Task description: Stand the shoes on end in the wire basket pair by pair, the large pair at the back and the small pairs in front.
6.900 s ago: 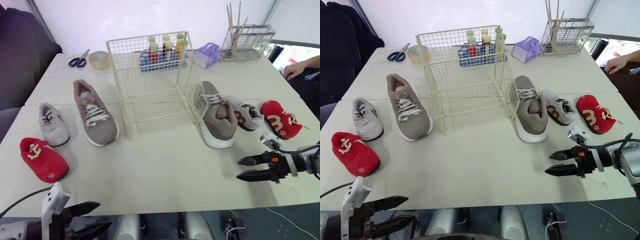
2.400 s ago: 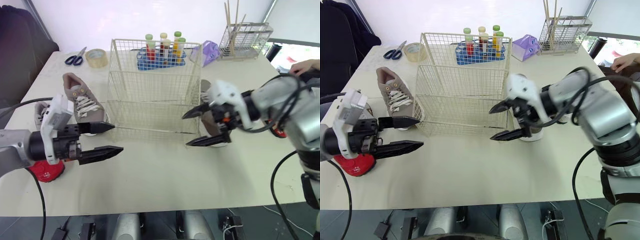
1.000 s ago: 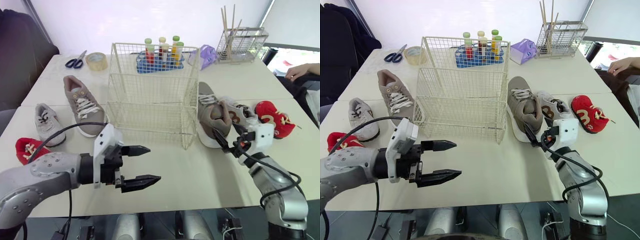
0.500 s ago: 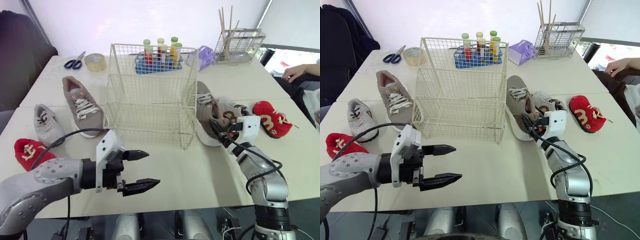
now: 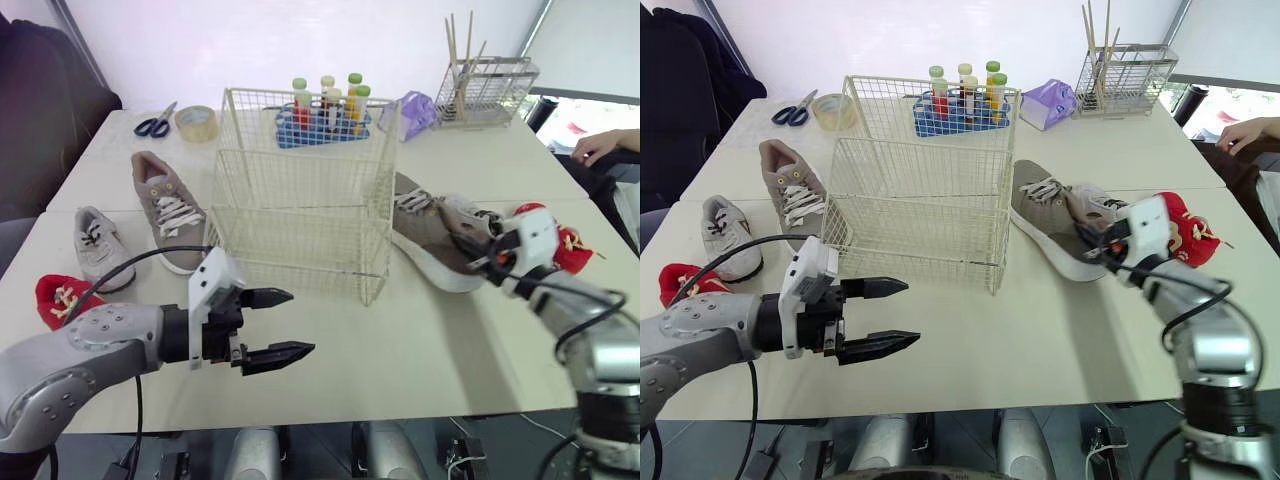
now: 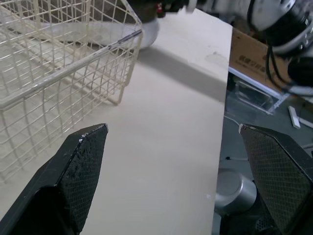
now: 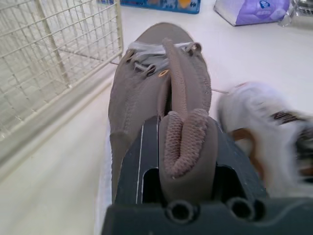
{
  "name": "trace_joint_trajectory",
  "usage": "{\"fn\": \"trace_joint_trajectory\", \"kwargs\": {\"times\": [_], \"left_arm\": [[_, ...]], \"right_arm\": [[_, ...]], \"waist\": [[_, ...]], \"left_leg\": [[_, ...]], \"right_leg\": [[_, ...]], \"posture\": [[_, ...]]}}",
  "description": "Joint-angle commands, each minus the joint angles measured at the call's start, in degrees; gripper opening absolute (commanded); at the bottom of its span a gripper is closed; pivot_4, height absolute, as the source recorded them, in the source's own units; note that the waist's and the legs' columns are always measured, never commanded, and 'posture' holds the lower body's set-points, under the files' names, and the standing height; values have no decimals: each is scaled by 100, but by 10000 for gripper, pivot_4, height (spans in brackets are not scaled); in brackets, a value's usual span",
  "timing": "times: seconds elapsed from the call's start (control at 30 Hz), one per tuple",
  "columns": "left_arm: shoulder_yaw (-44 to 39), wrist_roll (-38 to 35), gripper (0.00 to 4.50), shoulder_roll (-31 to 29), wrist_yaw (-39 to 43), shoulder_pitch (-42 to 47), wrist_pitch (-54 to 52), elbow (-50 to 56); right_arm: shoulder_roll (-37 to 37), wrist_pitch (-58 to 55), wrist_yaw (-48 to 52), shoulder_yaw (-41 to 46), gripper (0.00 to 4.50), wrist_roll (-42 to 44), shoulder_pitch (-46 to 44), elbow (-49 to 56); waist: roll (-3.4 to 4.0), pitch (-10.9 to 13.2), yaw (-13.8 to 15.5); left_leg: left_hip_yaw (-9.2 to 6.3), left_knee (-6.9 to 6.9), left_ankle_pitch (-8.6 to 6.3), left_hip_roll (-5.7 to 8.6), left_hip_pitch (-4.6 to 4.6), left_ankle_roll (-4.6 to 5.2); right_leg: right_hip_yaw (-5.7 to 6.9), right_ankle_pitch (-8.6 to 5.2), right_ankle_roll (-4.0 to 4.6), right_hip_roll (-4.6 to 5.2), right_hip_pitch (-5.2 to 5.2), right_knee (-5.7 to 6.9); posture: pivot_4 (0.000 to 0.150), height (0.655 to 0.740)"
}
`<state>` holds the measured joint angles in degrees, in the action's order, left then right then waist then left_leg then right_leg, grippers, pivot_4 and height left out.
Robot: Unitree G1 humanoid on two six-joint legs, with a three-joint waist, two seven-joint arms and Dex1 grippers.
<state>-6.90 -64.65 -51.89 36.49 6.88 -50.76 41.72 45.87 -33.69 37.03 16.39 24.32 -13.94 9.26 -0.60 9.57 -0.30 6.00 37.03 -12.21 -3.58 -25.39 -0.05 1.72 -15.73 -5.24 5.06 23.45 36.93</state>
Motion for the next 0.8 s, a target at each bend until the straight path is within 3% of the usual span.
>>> {"fn": "trace_joint_trajectory", "kwargs": {"times": [0.03, 0.27, 0.33, 0.4, 0.53, 0.63, 0.7, 0.8], "left_arm": [[131, 195, 45000, 47, 292, 183, 162, -110], [234, 350, 45000, 24, 778, 643, 111, -491], [219, 400, 45000, -44, 941, 755, 93, -616], [114, 366, 45000, -166, 1130, 902, 33, -789], [-192, 219, 45000, -418, 1498, 1174, -101, -1250], [-438, 139, 45000, -605, 1667, 1403, -227, -1624], [-564, 121, 45000, -657, 1695, 1403, -274, -1694], [-930, -127, 45000, -710, 1606, 1282, -458, -1642]], "right_arm": [[912, -157, 712, 711, 4401, 411, -571, 17], [2975, 354, 2249, 852, 4401, 266, -1509, -906], [3398, 791, 2585, 565, 4401, 161, -2114, -1369], [3713, 1266, 3000, -44, 4401, 17, -3398, -1915], [3318, 1713, 4123, -1444, 4401, -690, -6441, -2814], [2429, 1489, 5213, -2123, 4401, -789, -8551, -3355], [2293, 1412, 5518, -2400, 4401, -511, -8857, -3439], [2392, 1261, 5547, -2961, 4401, 520, -8543, -2970]], "waist": [[12, 8, -11], [34, 25, -38], [44, 33, -50], [64, 49, -80], [100, 91, -131], [92, 98, -200], [88, 99, -221], [37, 99, -197]], "left_leg": [[2, -1, 0, 4, 0, 0], [4, -6, -1, 0, -1, 2], [6, -5, -1, 1, -1, 1], [11, -2, -2, 2, -2, 1], [22, -11, -2, 8, -22, 0], [12, -16, -1, -5, -45, -2], [14, -19, 0, -11, -62, -4], [14, -14, 1, -16, -65, -10]], "right_leg": [[0, 0, 0, -1, 1, 0], [0, -1, -1, -14, 11, 1], [-1, -1, -1, -12, 11, -1], [-3, -1, -1, -8, 16, -2], [-23, -1, -2, -10, 54, 4], [-20, -1, -3, -34, 77, 14], [-18, 2, -8, -39, 100, 26], [-1, 9, -21, -41, 88, 26]], "posture": [[1500, 7400], [1500, 7400], [1500, 7400], [1500, 7400], [1500, 7400], [1500, 7400], [1500, 7400], [1500, 7400]]}}
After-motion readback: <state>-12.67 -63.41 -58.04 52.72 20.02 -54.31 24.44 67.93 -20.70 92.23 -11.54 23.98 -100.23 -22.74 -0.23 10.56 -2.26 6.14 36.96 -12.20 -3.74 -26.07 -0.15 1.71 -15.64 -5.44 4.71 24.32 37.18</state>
